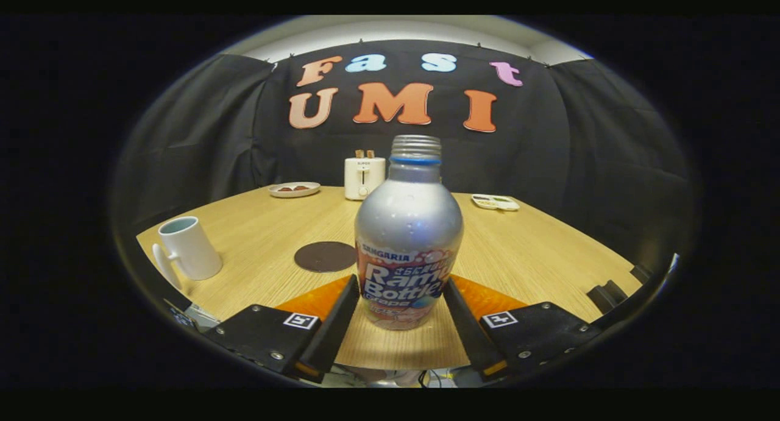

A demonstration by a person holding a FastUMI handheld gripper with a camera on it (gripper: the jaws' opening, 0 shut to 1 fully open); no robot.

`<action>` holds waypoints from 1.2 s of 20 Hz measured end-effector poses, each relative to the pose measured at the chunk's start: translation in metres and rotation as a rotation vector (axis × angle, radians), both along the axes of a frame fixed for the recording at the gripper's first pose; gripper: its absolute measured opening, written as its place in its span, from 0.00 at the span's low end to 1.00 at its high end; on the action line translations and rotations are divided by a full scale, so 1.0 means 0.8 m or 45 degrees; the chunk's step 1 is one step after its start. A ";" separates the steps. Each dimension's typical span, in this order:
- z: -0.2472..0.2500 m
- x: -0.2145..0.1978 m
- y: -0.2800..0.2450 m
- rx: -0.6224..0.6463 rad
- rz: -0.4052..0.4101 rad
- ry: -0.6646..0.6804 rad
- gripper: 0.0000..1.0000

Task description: Take the bottle from table, then pour the juice into the cup, finally place the bottle on the coaster

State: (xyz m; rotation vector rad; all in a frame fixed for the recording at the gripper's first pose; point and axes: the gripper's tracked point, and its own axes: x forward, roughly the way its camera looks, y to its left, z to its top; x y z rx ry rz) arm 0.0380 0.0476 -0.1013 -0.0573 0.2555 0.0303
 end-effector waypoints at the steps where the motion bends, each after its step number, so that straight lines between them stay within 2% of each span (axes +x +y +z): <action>1: 0.002 -0.001 0.000 -0.004 -0.003 0.007 0.81; 5: 0.011 -0.005 0.000 -0.036 -0.032 -0.007 0.79; 12: 0.047 -0.009 0.024 -0.175 -0.015 -0.083 0.79; 19: 0.078 -0.013 0.048 -0.400 -0.030 -0.177 0.78; 24: 0.087 -0.014 0.088 -0.593 0.029 -0.212 0.78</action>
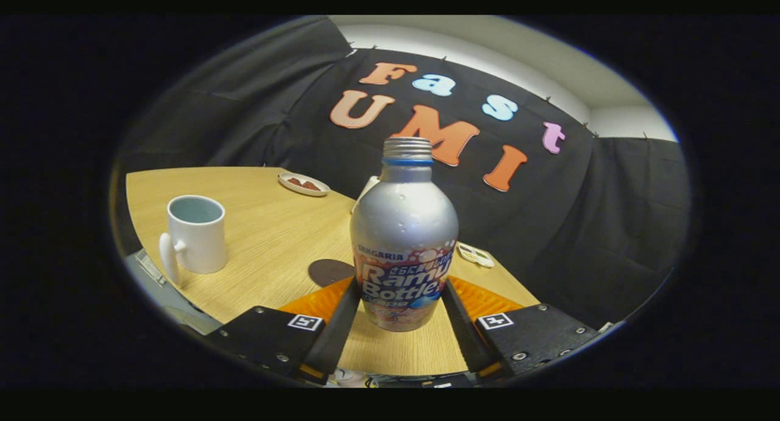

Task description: Take the bottle from table, then pour the juice into the cup, finally place the bottle on the coaster

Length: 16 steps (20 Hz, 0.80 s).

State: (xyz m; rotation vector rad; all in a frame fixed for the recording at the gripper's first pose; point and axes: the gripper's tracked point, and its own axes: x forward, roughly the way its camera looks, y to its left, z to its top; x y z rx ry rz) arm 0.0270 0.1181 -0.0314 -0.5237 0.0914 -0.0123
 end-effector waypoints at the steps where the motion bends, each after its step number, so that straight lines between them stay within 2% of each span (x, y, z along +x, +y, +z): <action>1: 0.002 0.001 0.005 -0.045 0.004 -0.006 0.77; 8: 0.017 0.002 0.047 -0.295 0.030 -0.045 0.77; 16: 0.033 0.003 0.078 -0.744 0.033 -0.151 0.77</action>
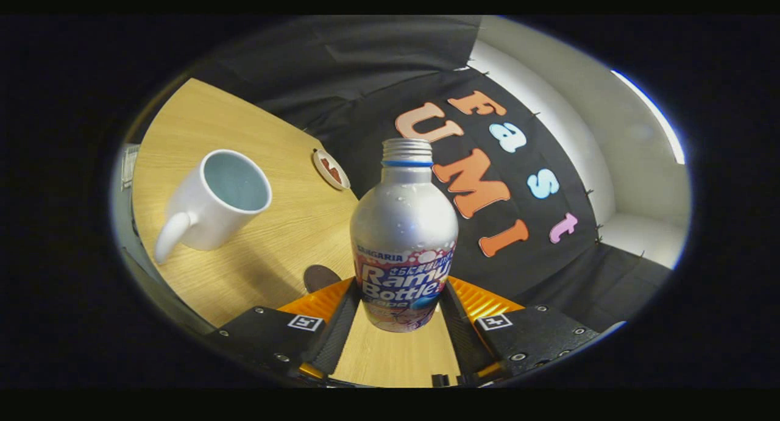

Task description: Take the bottle from table, then pour the juice into the cup, finally place the bottle on the coaster

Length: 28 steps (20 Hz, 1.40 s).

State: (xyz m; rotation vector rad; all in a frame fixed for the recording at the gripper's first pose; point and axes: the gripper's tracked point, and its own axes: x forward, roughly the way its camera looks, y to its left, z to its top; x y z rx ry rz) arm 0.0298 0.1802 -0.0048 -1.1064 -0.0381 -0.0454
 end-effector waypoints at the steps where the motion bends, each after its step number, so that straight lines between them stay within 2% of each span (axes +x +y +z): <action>1: 0.001 -0.002 -0.003 -0.053 -0.008 -0.016 0.77; 5: 0.014 0.001 -0.006 -0.245 -0.037 -0.073 0.77; 28: 0.039 0.002 0.024 -0.832 0.021 -0.148 0.76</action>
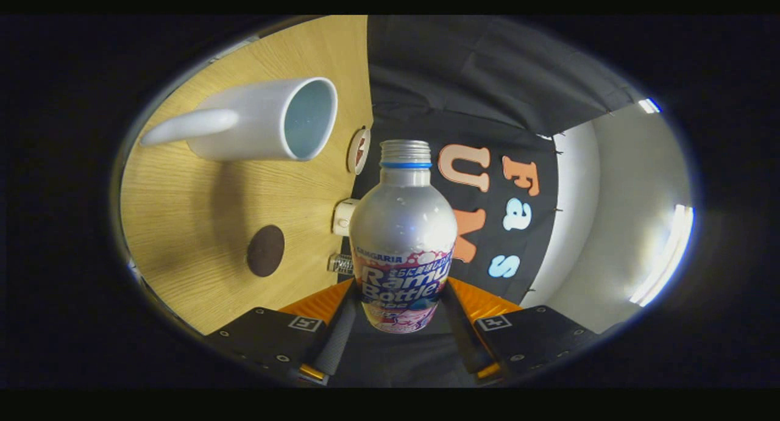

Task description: Take the bottle from table, then pour the juice into the cup, finally place the bottle on the coaster

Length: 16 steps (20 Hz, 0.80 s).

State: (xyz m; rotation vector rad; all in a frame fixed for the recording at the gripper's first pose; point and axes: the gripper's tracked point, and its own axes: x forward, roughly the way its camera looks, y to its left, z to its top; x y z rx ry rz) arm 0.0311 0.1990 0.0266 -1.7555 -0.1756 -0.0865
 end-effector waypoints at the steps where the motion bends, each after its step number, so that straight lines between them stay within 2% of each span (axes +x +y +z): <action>1: 0.003 0.003 0.001 -0.021 -0.001 -0.008 0.76; 16: 0.007 -0.003 0.009 -0.105 0.007 0.015 0.76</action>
